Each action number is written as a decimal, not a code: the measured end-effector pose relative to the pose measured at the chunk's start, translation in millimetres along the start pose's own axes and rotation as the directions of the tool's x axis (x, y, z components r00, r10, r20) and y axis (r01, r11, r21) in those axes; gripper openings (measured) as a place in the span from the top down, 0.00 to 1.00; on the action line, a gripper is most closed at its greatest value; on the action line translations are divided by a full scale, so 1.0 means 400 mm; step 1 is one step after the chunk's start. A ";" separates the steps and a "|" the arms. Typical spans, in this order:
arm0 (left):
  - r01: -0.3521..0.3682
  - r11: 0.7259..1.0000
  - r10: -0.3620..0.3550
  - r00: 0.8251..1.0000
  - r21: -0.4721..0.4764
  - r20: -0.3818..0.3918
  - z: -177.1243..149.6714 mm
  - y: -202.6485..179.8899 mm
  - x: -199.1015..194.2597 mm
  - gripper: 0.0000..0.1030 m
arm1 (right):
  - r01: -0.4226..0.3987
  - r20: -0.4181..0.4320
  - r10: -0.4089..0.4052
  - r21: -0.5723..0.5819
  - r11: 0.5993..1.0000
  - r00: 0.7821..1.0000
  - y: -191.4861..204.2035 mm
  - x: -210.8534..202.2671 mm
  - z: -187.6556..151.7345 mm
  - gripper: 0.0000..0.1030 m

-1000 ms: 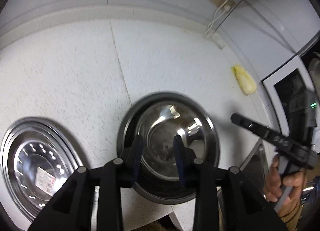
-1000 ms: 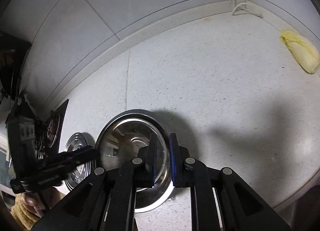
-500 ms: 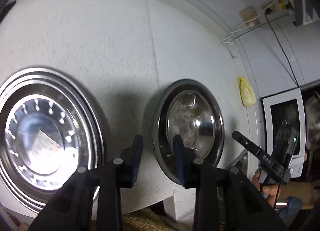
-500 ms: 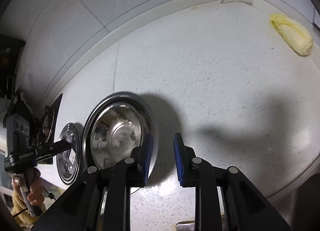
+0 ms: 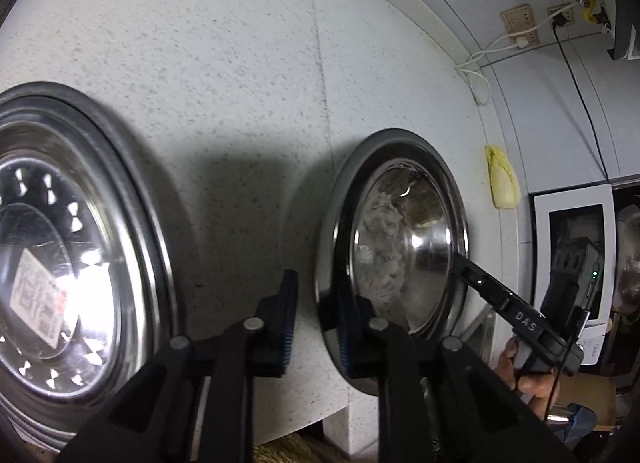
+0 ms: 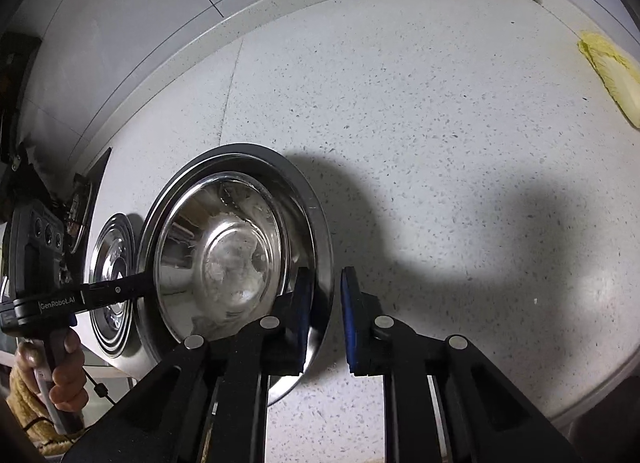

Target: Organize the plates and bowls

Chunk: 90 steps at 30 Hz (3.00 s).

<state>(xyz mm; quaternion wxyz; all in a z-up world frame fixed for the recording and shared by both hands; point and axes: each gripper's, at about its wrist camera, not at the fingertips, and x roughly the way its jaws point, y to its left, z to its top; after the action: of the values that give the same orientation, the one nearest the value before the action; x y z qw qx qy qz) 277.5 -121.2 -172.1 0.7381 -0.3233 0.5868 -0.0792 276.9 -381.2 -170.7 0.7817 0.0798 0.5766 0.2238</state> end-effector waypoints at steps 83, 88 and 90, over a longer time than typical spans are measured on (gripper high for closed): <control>-0.083 0.983 0.121 0.962 -0.161 0.246 -0.134 0.489 -0.396 0.91 | -0.119 -0.031 0.115 -0.182 0.976 0.993 0.523 0.190 -0.067 0.89; -0.162 0.968 0.206 0.948 -0.191 0.241 -0.154 0.452 -0.400 0.91 | -0.110 -0.043 0.103 -0.214 0.971 0.994 0.539 0.185 -0.076 0.89; -0.177 0.966 0.220 0.946 -0.190 0.237 -0.156 0.444 -0.401 0.91 | -0.095 -0.042 0.087 -0.223 0.970 0.995 0.546 0.187 -0.082 0.89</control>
<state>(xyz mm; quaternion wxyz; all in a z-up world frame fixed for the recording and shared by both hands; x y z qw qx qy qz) 125.9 72.8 -148.9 0.7824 -0.3305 0.5205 0.0873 207.6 -158.7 -162.4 0.7652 0.0138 0.5559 0.3244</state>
